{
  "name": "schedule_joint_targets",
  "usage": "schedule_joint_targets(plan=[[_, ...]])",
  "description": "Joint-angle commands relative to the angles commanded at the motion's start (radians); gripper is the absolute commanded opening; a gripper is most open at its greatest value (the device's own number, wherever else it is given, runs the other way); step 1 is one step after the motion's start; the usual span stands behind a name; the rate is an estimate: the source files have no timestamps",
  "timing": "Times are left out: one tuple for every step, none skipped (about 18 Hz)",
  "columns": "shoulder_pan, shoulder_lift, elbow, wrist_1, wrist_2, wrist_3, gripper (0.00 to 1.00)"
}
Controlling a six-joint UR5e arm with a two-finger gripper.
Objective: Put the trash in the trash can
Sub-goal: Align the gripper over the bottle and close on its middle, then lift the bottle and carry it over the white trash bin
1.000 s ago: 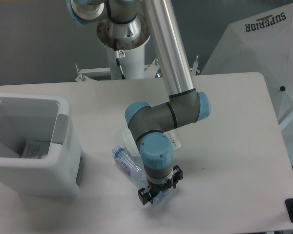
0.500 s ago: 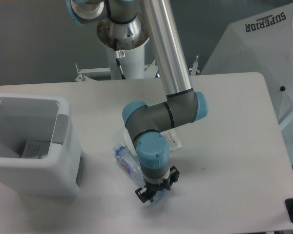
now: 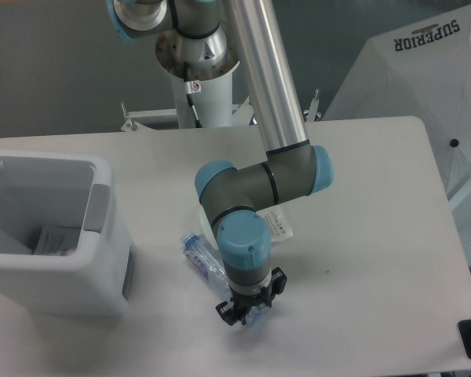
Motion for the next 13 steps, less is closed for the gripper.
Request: schedule_joint_targets(plan=[[0.002,0.034,0.003,0.000,0.000,0.000,0.64],[0.002,0.067,0.005,0.000,0.003,0.005,0.64],[0.005,0.100,0.014,0.002,0.005,0.014,0.64],[0.006,0.126,0.032,0.005,0.006,0.020,0.64],[0.006,0.144,0.058,0.017,0.008,0.023,0.64],[0.009,0.155,0.086,0.044,0.011,0.023,0.64],[0.011,0.167,0.112,0.079,0.012,0.021,0.64],[0.012,0.181,0.136,0.107,0.012,0.020,0.64],[0.014,0.196,0.156,0.129,0.011,0.020,0.64],[0.014,0.213,0.178,0.136,0.011,0.021,0.64],[0.012,0.235,0.192,0.138,0.011,0.021,0.64],[0.012,0.258,0.198,0.138,0.009,0.020,0.64],[0.012,0.281,0.206,0.144,0.006,0.015,0.64]])
